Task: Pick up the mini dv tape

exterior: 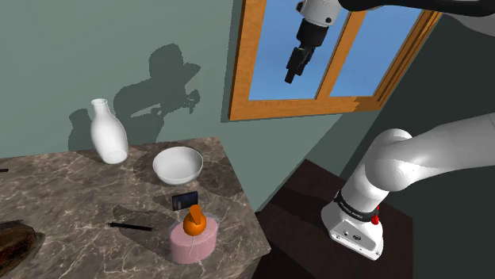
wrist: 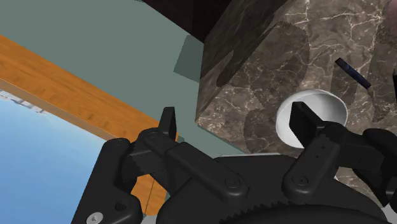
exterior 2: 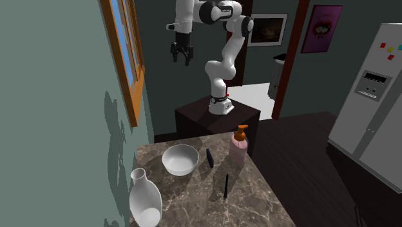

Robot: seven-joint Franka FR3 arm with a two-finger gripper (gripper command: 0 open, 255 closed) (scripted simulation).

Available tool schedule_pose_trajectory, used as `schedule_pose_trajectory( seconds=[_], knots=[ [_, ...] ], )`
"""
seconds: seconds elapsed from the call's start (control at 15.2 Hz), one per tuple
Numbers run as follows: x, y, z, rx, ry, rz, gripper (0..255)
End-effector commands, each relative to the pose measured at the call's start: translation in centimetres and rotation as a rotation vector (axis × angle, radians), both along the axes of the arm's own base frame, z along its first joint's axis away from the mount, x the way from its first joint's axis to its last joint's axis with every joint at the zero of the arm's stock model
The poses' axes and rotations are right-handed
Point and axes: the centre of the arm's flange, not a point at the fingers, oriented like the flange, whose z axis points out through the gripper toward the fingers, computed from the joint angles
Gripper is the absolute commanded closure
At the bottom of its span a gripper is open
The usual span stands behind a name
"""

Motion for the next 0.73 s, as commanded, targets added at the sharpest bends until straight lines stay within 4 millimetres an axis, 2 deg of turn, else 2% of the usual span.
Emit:
schedule_pose_trajectory(
  seconds=[0.0, 0.66],
  knots=[
    [0.0, 0.0, 0.0, 0.000, 0.000, 0.000, 0],
    [6.1, 7.4, -9.3, 0.012, 0.075, 0.159, 0]
  ],
)
